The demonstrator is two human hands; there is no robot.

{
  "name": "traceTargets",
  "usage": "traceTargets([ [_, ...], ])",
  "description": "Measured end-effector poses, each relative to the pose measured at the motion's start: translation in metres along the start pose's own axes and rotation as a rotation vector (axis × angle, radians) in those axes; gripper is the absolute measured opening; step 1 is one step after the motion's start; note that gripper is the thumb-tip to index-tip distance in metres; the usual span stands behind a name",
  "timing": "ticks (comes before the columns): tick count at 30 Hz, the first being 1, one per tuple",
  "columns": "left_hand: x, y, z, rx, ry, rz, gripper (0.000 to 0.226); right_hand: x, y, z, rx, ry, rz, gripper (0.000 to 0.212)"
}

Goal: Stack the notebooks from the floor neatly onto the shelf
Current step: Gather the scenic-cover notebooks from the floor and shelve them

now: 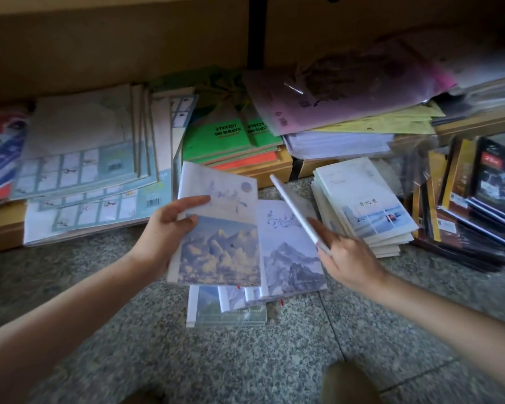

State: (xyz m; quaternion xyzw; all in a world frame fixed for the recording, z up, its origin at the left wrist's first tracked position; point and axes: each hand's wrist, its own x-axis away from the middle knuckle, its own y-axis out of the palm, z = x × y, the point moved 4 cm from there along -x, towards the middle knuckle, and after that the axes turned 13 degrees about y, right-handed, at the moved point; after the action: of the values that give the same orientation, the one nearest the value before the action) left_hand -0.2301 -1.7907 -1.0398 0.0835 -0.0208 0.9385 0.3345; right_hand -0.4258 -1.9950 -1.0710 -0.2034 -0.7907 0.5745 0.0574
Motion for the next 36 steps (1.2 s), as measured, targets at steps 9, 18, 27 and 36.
traceTargets([
  [9, 0.011, 0.023, 0.002, 0.142, -0.117, -0.017, 0.043, -0.018, -0.047, -0.087, 0.025, -0.338, 0.321, 0.048],
  [18, 0.021, 0.029, 0.017, 0.463, -0.116, 0.053, 0.050, -0.012, -0.025, -0.138, 0.055, -0.455, 0.130, 0.045],
  [27, 0.041, 0.023, 0.019, 0.156, 0.115, 0.197, 0.015, -0.006, -0.006, -0.130, 0.076, -0.584, -0.074, 0.057],
  [36, 0.055, 0.033, 0.052, -0.087, 0.493, -0.095, 0.030, -0.019, -0.016, -0.083, -1.085, 0.496, -0.309, 0.072],
])
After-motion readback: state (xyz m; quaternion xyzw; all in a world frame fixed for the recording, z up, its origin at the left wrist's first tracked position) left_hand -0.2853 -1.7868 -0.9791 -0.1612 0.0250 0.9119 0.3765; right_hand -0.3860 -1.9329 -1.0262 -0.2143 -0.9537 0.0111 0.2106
